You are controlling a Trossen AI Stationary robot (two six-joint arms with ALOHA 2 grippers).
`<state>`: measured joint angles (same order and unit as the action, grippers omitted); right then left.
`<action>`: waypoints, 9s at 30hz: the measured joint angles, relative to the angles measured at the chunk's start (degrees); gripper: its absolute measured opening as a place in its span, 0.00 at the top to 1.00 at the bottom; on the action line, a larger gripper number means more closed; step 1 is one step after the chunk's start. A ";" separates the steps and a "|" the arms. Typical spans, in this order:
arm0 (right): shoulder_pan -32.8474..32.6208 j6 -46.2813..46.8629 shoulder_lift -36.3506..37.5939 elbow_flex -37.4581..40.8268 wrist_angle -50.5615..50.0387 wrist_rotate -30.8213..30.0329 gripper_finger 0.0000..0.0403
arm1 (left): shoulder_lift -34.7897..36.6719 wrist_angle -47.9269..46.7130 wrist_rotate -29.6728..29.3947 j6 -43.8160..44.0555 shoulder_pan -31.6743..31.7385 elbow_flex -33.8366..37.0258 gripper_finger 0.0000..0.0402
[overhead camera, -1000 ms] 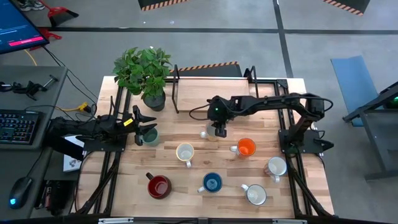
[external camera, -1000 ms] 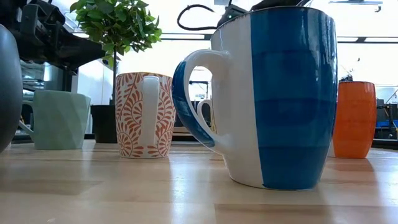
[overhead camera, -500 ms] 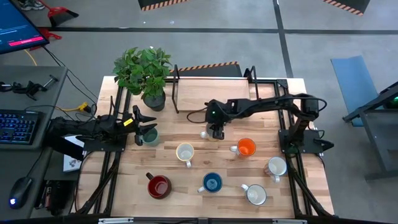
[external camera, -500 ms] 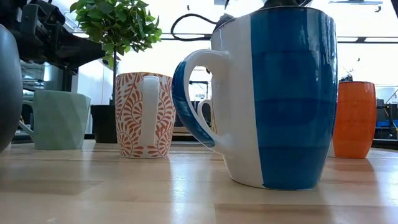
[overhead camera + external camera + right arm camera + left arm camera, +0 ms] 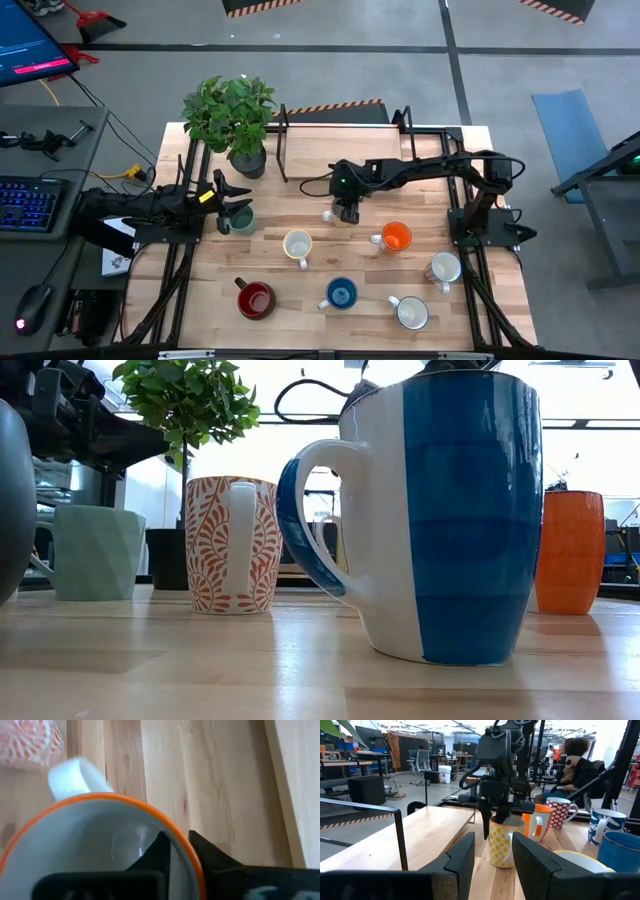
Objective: Place coffee mugs
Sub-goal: Put the patterned yellow mug on the shelf, then put the light green mug on the shelf
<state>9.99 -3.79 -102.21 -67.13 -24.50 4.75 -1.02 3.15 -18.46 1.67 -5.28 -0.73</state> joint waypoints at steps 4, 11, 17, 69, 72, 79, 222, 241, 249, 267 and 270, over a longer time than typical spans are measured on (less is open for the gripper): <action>-0.04 3.64 -0.06 -0.01 1.52 0.07 0.98 | 0.00 0.01 0.00 -0.40 0.02 0.00 0.70; -0.04 2.30 0.28 -7.63 -3.33 -2.00 0.99 | 0.00 -0.01 0.02 -0.40 0.01 0.00 0.70; 1.85 -2.52 0.36 -19.26 -9.66 -9.13 1.00 | 0.00 0.00 0.02 -0.39 0.02 0.00 0.70; 34.01 1.48 -0.96 -17.49 -23.97 -10.71 1.00 | 0.00 -0.01 0.02 1.31 0.00 0.00 0.70; 34.39 1.20 -0.98 -17.49 -24.71 -10.79 1.00 | 0.00 0.00 0.02 2.09 0.01 0.00 0.70; 34.67 0.24 -0.98 -17.49 -24.58 -10.79 0.96 | 0.00 -0.01 0.04 2.76 0.02 0.00 0.70; 27.94 -1.71 -6.23 -28.25 -31.67 -18.17 0.84 | -4.44 0.11 0.04 4.42 0.02 0.00 0.70; 20.78 -6.91 -6.16 -33.75 -38.00 9.65 0.84 | -4.44 0.05 0.04 4.22 0.01 0.00 0.70; 9.55 -14.68 -4.87 -35.10 -58.81 15.47 0.84 | -4.44 0.07 0.04 4.22 0.02 0.00 0.70; 4.14 6.93 43.01 21.65 -7.15 14.94 0.84 | -4.44 0.07 -0.08 5.05 0.01 0.00 0.70; 4.14 9.19 49.75 28.50 0.77 14.85 0.84 | -4.44 0.11 -0.09 3.84 0.02 0.00 0.70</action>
<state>14.13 5.40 -52.47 -38.62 -23.73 19.60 -5.46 3.26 -18.55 5.51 -5.26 -0.73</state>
